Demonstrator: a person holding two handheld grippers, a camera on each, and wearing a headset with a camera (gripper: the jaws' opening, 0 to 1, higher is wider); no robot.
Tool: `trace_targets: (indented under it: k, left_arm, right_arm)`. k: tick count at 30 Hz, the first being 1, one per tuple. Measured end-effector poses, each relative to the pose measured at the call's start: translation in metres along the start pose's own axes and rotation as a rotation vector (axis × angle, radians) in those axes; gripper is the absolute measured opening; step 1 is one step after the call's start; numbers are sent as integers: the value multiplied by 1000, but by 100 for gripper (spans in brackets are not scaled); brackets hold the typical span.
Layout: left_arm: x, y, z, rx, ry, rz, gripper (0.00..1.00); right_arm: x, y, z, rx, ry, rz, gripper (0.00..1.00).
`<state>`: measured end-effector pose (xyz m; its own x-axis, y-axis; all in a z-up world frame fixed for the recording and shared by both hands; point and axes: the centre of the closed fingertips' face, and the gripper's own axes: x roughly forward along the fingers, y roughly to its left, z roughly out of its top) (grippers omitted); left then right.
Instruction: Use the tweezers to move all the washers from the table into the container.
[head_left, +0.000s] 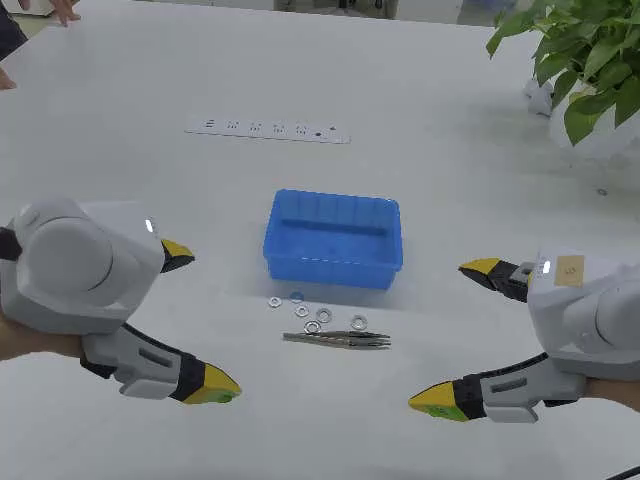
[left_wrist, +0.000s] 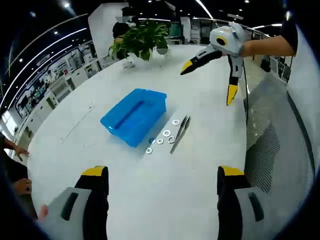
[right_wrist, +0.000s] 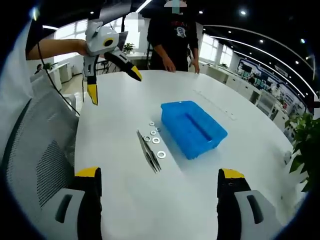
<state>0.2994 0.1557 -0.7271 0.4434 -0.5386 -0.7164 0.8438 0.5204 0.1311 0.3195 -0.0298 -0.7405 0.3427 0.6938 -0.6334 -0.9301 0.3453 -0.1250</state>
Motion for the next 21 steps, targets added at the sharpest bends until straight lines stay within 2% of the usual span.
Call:
trace_targets:
  k: [4, 7, 21]
  left_arm:
    - [1, 0, 0, 1, 2, 3, 94]
    - [2, 1, -4, 26, 22, 11, 95]
    - [2, -3, -4, 12, 22, -5, 94]
  right_arm:
    - [-1, 1, -3, -3, 7, 2, 96]
    - [-1, 1, -8, -4, 17, 1, 96]
    - [-2, 0, -9, 16, 13, 2, 95]
